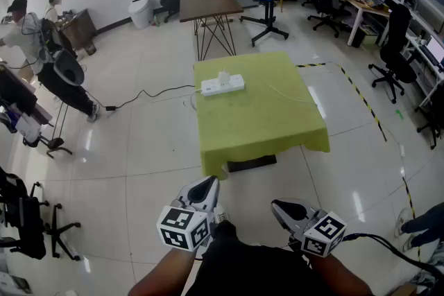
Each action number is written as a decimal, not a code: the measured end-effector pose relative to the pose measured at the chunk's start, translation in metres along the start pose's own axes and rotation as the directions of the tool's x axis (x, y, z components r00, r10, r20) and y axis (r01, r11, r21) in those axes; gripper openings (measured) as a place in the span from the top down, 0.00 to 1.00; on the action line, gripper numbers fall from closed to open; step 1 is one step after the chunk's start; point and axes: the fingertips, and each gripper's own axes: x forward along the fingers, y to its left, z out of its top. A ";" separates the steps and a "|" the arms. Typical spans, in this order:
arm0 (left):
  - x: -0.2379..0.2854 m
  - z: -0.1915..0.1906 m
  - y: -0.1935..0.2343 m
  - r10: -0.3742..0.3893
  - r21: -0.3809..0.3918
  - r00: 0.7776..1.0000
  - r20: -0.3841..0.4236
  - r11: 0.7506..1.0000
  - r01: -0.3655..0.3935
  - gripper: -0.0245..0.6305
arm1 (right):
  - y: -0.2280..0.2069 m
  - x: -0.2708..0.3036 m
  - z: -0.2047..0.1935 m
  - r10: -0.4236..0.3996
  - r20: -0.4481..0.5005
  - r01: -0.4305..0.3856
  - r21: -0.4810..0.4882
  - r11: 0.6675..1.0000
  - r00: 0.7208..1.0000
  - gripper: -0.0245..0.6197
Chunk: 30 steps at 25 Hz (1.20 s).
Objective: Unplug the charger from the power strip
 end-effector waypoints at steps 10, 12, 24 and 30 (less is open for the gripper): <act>0.007 -0.006 0.011 -0.003 -0.002 1.000 -0.023 1.000 0.003 0.95 | -0.005 0.013 -0.004 -0.002 -0.011 0.002 0.020 1.000 1.000 0.96; 0.010 -0.008 0.016 0.000 -0.003 1.000 -0.032 1.000 0.000 0.95 | -0.007 0.020 -0.006 0.001 -0.015 -0.001 0.028 1.000 1.000 0.96; 0.056 0.009 0.080 -0.009 -0.019 0.998 -0.064 1.000 0.007 0.95 | -0.039 0.103 0.013 0.026 -0.073 -0.023 0.040 0.999 0.997 0.96; 0.088 0.040 0.131 -0.037 -0.011 0.998 -0.050 0.999 0.036 0.95 | -0.063 0.162 0.050 0.001 -0.086 0.000 0.018 1.000 0.996 0.96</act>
